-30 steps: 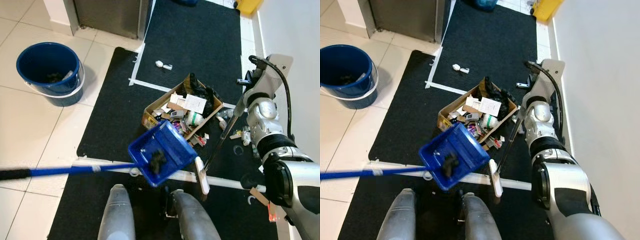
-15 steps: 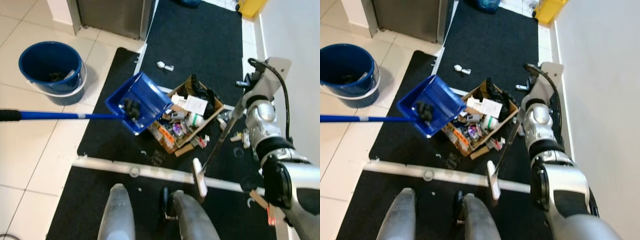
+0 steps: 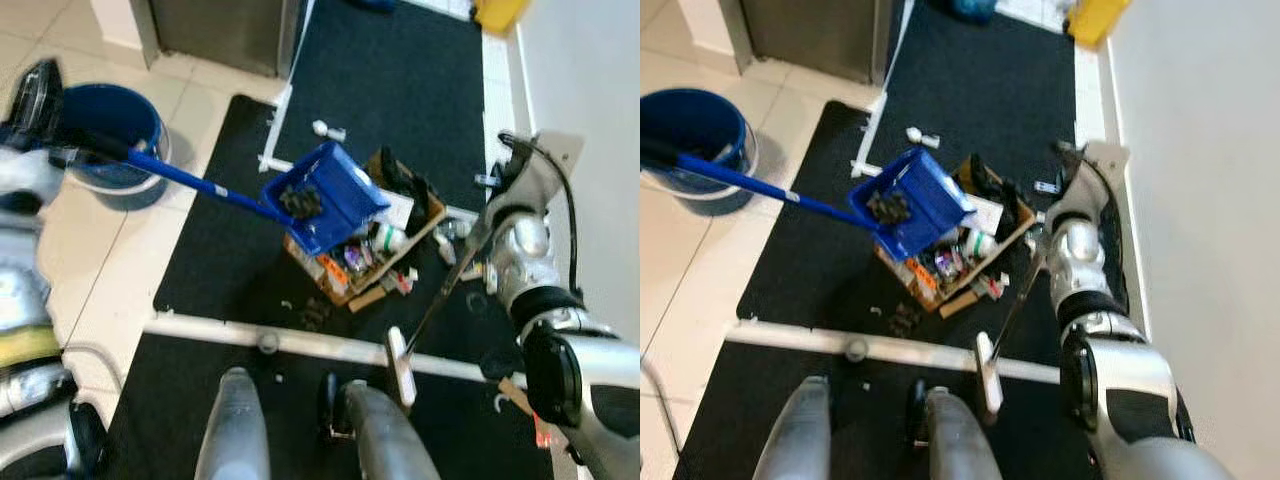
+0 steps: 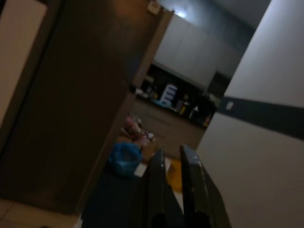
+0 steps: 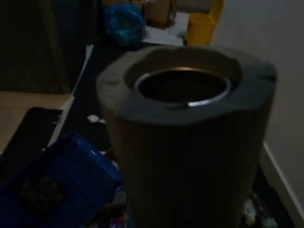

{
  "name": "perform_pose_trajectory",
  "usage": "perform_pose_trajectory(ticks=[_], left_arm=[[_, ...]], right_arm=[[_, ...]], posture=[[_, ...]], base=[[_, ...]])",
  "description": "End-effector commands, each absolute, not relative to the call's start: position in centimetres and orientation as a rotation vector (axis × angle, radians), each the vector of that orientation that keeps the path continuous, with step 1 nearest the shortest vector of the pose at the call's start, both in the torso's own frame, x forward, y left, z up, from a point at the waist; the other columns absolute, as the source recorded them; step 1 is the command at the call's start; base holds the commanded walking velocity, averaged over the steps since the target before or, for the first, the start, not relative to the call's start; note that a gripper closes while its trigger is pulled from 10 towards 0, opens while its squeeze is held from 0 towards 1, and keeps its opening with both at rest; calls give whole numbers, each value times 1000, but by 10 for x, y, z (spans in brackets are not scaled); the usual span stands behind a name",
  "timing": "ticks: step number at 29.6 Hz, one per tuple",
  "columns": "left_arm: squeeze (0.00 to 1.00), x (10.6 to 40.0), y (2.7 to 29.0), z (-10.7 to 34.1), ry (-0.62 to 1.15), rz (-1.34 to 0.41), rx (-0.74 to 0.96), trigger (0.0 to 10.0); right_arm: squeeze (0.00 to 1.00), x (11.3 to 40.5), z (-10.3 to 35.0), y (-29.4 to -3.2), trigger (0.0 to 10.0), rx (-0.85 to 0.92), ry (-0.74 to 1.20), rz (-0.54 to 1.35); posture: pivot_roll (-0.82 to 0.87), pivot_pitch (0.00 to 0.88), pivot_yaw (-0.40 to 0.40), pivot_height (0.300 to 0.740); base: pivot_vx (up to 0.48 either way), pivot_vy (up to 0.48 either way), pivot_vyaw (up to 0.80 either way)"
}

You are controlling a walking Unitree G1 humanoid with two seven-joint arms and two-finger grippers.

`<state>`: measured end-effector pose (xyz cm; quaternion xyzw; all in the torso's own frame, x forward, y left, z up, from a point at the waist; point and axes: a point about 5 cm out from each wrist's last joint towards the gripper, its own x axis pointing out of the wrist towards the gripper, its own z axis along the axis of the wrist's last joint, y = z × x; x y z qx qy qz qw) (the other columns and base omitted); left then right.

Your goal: Sweep floor

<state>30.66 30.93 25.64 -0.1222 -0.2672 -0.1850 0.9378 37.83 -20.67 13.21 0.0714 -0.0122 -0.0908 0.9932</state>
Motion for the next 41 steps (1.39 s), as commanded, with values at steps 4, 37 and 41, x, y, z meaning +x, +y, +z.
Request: perform_pose_trajectory(ticks=[4,37,41], left_arm=[[0,319,305,259,-582,-364,-249,10000],[0,370,269,243,-472,-332,-196,10000],[0,373,265,241,-461,-329,-176,10000]], right_arm=[[0,369,112,-218,10000,237,54,-184],[0,355,91,-222,10000,362,76,-163],[0,353,88,-222,10000,365,77,-160]], posture=[[255,118,-133,740],[184,0,-45,740],[178,0,-41,740]], base=[[0,0,-200],[0,0,-738],[0,0,0]])
